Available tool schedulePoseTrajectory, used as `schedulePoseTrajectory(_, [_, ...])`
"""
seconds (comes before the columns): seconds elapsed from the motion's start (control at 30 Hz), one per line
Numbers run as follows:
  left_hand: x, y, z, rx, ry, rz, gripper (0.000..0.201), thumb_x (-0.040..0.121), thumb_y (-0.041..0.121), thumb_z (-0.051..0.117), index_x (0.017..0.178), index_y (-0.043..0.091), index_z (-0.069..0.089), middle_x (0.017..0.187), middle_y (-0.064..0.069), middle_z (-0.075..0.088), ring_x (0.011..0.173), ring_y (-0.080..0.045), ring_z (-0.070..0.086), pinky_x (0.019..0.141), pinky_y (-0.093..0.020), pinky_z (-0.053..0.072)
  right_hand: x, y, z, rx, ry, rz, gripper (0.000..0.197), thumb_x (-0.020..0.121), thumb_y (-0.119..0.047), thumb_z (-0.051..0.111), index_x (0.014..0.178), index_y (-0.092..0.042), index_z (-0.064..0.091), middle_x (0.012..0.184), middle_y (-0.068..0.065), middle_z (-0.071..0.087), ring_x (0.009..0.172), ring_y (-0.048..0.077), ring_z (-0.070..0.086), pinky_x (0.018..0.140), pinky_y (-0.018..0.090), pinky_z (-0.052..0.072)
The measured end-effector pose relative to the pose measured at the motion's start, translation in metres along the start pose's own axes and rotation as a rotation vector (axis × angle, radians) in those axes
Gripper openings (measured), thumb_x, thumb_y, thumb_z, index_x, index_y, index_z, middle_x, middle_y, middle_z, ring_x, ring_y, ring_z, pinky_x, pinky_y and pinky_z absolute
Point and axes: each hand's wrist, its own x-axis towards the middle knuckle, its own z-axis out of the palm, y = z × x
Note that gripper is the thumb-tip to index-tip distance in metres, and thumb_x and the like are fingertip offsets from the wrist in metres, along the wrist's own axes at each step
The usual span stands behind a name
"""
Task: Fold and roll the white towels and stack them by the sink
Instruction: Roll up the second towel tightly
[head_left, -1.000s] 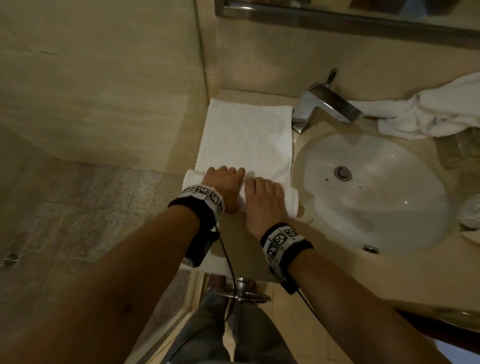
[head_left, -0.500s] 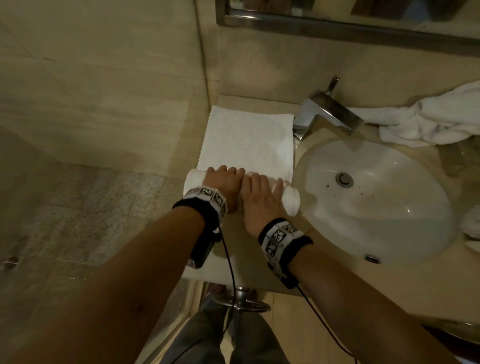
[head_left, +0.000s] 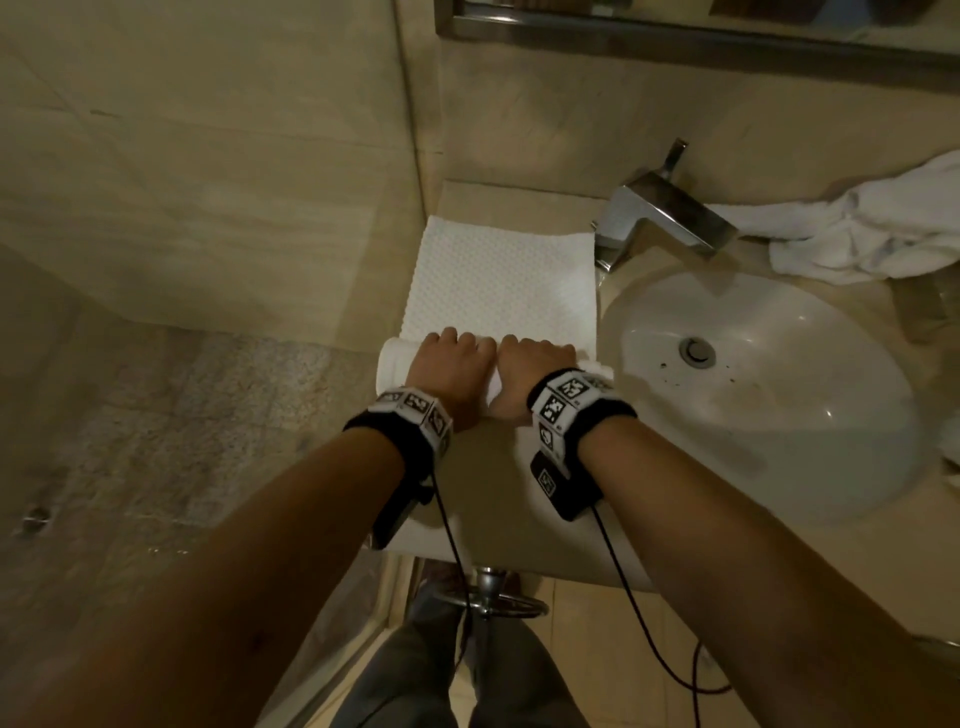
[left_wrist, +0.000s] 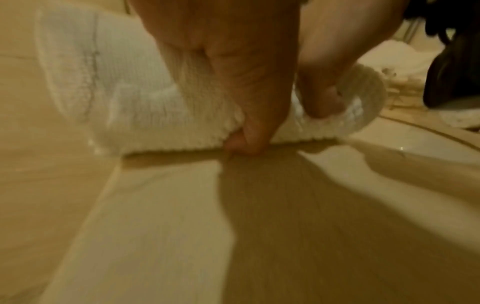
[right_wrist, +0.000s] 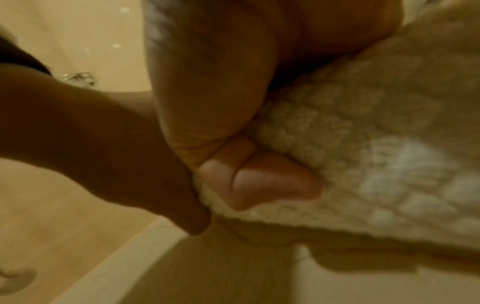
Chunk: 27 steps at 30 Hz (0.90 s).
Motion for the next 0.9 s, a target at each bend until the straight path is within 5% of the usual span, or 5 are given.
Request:
schedulePoseTrajectory(0.2, [0.022, -0.006, -0.007, 0.039, -0.231, 0.039, 0.062, 0.065, 0.037, 0.077, 0.116, 0.019, 0.046, 0.108, -0.002, 0.061, 0.097, -0.023, 0.060, 0.078, -0.032, 0.045, -0.028, -0.004, 0.021, -0.144, 0.144, -0.092, 0.081, 0.070, -0.026, 0.067, 0.138, -0.012, 0.027, 0.130, 0.007, 0.034, 0.123, 0.027, 0.034, 0.108, 0.061, 0.021])
schedulePoseTrajectory(0.3, [0.025, -0.005, -0.007, 0.016, -0.295, 0.053, 0.066, 0.061, 0.039, 0.080, 0.114, 0.019, 0.046, 0.107, -0.002, 0.061, 0.095, -0.022, 0.061, 0.075, -0.032, 0.047, -0.033, 0.001, 0.032, -0.198, 0.236, -0.104, 0.078, 0.076, -0.015, 0.062, 0.143, -0.010, 0.022, 0.135, 0.008, 0.036, 0.125, 0.027, 0.035, 0.111, 0.057, 0.018])
schedulePoseTrajectory(0.6, [-0.017, 0.014, 0.006, 0.124, 0.067, -0.019, 0.028, 0.089, 0.023, 0.047, 0.114, 0.011, 0.045, 0.115, -0.009, 0.054, 0.105, -0.026, 0.047, 0.092, -0.036, 0.035, -0.009, -0.002, 0.010, -0.048, 0.092, -0.053, 0.059, 0.077, -0.048, 0.062, 0.124, -0.017, 0.044, 0.122, 0.003, 0.054, 0.114, 0.025, 0.051, 0.099, 0.047, 0.034])
schedulePoseTrajectory(0.8, [0.009, 0.002, -0.015, 0.051, -0.232, 0.020, 0.046, 0.070, 0.031, 0.072, 0.109, 0.019, 0.050, 0.103, -0.001, 0.060, 0.090, -0.020, 0.058, 0.077, -0.031, 0.043, -0.036, -0.002, 0.033, -0.117, 0.197, -0.066, 0.084, 0.068, -0.021, 0.067, 0.141, -0.015, 0.024, 0.133, 0.007, 0.034, 0.126, 0.028, 0.033, 0.110, 0.064, 0.013])
schedulePoseTrajectory(0.9, [0.011, 0.000, -0.021, 0.022, -0.319, 0.027, 0.058, 0.060, 0.030, 0.080, 0.108, 0.019, 0.049, 0.103, -0.001, 0.059, 0.089, -0.020, 0.058, 0.078, -0.031, 0.047, -0.032, 0.003, 0.034, -0.136, 0.213, -0.090, 0.082, 0.071, -0.020, 0.067, 0.142, -0.016, 0.025, 0.134, 0.007, 0.041, 0.124, 0.027, 0.038, 0.110, 0.054, 0.022])
